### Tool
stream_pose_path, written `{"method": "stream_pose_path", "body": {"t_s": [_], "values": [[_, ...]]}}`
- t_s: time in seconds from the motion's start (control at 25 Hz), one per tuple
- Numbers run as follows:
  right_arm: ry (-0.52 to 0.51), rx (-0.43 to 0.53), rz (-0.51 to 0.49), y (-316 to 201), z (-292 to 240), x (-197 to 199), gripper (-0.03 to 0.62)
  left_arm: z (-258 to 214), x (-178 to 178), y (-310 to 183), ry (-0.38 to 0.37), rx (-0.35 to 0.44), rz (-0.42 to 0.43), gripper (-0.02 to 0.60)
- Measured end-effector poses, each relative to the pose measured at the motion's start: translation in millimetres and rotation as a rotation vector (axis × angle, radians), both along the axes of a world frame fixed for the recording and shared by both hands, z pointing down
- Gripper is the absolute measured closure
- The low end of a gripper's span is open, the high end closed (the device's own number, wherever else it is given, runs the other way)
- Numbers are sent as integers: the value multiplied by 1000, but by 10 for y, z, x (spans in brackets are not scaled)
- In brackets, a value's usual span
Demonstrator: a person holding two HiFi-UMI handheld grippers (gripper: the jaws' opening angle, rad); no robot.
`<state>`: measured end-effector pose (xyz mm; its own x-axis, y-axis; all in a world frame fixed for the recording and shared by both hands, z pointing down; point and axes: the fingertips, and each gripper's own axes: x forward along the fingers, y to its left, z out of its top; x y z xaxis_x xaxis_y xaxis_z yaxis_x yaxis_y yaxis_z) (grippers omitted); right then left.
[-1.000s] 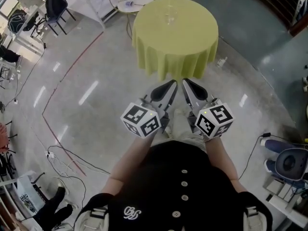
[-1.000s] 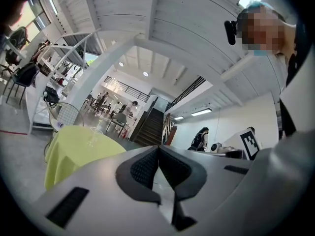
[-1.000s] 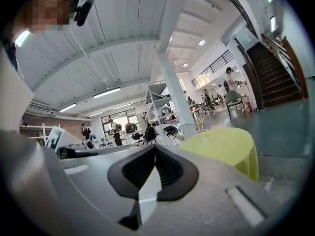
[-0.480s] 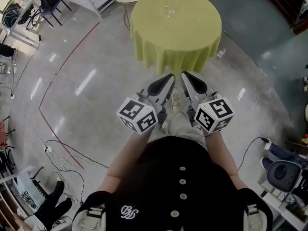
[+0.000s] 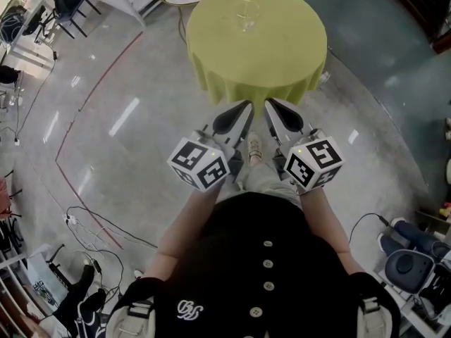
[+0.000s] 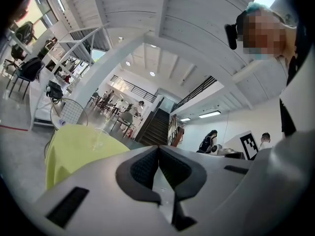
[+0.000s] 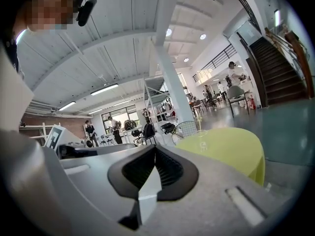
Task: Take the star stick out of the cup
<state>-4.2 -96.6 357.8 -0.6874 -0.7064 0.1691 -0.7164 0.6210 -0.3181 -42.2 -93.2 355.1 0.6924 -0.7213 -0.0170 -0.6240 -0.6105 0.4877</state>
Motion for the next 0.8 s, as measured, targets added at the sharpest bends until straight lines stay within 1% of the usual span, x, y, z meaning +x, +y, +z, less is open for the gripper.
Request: {"method": "stream_pose_path", "body": {"t_s": [0.2, 0.4, 0.8], "values": [[-2, 6, -22, -383, -64, 43, 592, -36, 47, -367, 2, -3, -19, 568], [-7, 3, -33, -743, -90, 174, 592, -107, 175, -736, 3, 6, -33, 568], [-16, 15, -71, -1424, -102, 279, 592, -137, 261, -1414, 0, 20, -79, 568]]}}
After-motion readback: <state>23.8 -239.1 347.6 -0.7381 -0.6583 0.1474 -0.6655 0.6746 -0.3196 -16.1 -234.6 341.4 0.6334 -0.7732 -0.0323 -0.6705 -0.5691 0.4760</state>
